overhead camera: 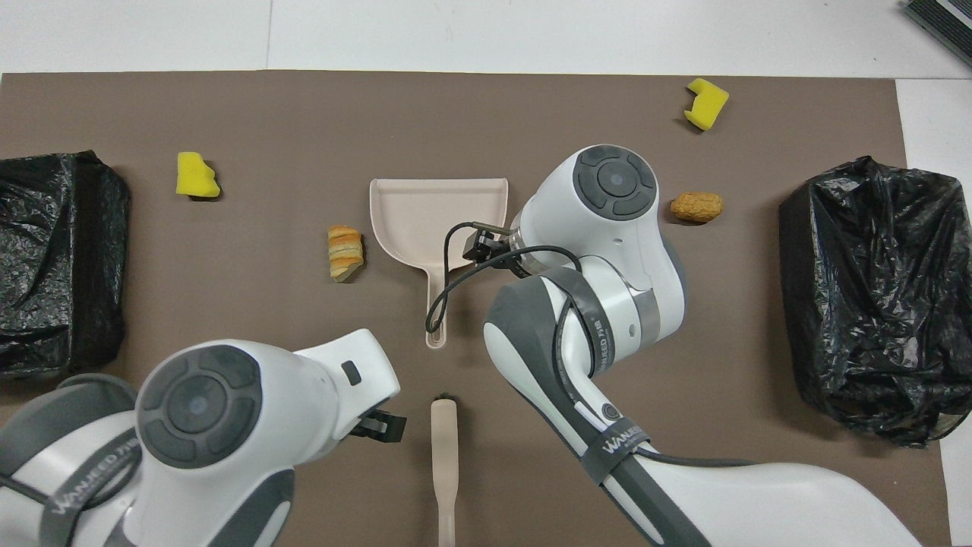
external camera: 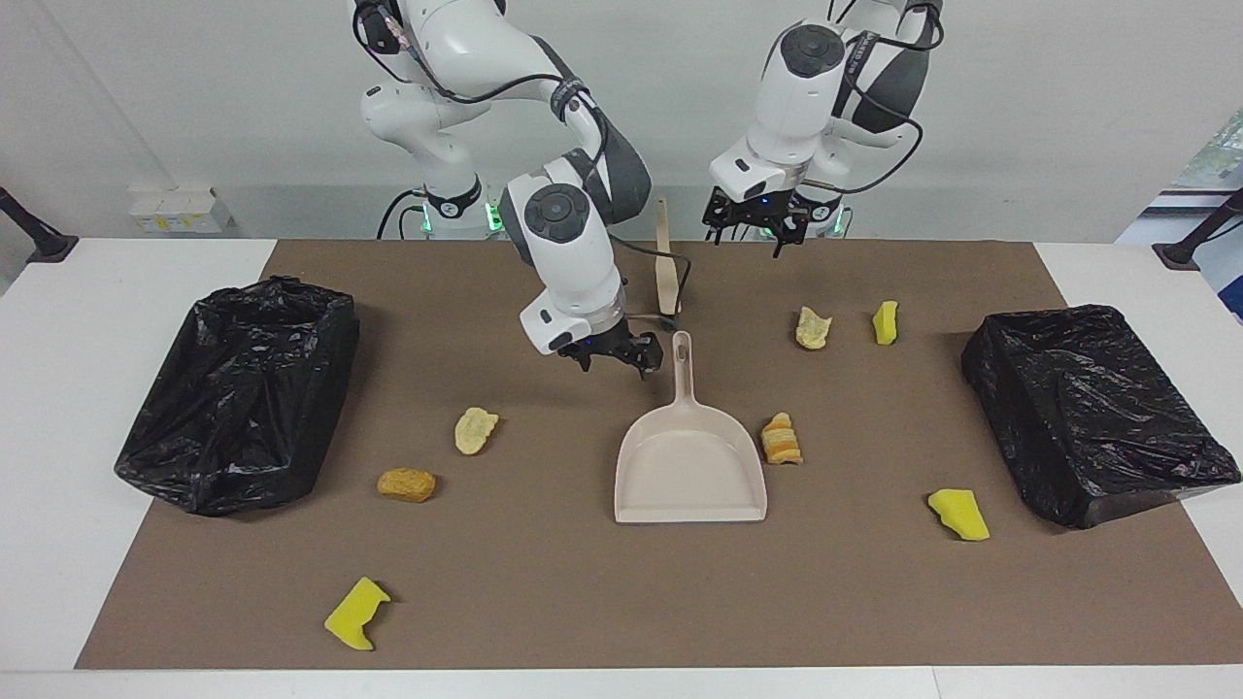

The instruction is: Sweep and dump trash in bin

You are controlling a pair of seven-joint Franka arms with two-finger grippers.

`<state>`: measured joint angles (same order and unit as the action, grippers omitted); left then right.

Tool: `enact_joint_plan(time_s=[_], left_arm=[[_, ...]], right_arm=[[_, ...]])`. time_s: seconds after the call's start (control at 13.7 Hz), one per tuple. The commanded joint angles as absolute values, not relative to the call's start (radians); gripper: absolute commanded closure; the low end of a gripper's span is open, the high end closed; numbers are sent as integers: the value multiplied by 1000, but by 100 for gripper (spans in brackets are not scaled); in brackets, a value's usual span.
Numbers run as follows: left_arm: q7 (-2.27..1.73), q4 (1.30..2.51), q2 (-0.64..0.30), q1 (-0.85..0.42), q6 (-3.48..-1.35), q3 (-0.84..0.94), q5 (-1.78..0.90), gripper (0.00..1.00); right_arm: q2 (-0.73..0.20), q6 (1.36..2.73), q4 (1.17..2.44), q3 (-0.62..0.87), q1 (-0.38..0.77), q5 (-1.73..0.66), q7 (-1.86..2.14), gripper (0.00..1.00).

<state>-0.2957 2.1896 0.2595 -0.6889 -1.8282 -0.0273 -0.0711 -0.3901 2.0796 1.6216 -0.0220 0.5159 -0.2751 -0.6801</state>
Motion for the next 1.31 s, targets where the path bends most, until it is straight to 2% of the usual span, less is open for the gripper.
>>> enact_joint_plan(time_s=[0.0,0.29,0.58,0.88,1.02,1.09,1.17,1.24], left_arm=[[-334,2295,298,-793,-1882,-44,-98,0],[-520,2485,285,-957,-2135,-44,-109,0],[-649,2557,272,-1104,-2186,-44,-110,0],[-768,2597,264,-1192,-2273,-44,-110,2],[-781,2597,264,-1190,-2267,-46,-110,63],[-776,2597,262,-1190,-2267,-48,-110,91],[-772,2589,255,-1184,-2267,-48,-110,100],[-756,2585,252,-1180,-2261,-49,-110,100]], right_arm=[[-420,2147,1605,-17,512,-423,-667,0],[-457,2210,1601,-14,547,-440,-679,0],[-451,2226,1627,-14,575,-442,-667,0],[-431,2183,1655,-14,601,-425,-601,0],[-434,2181,1667,-15,638,-394,-601,0],[-436,2180,1670,-15,643,-367,-601,0],[-436,2180,1674,-15,641,-350,-598,0],[-433,2180,1683,-15,640,-339,-598,7]])
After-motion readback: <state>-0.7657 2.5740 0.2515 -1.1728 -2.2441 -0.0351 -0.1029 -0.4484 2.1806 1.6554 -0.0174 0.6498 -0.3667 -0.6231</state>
